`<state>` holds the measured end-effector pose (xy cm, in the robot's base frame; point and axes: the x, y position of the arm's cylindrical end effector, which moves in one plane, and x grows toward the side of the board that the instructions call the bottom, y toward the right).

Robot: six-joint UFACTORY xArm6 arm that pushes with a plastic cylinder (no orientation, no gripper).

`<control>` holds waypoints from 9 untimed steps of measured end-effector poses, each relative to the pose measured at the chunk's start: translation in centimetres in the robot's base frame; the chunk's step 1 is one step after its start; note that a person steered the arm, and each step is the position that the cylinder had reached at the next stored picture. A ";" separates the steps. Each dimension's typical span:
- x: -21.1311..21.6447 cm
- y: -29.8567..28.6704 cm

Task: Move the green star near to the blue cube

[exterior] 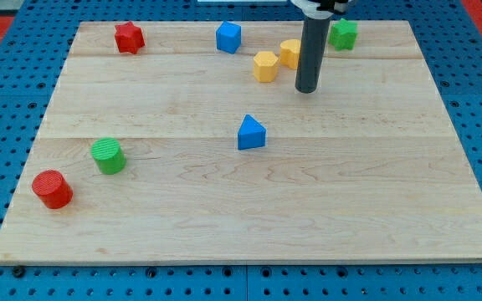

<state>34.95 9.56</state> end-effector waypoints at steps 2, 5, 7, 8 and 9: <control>0.0 0.3; 0.0 0.8; 0.0 2.1; 0.0 4.3; -1.5 10.8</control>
<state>33.49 20.35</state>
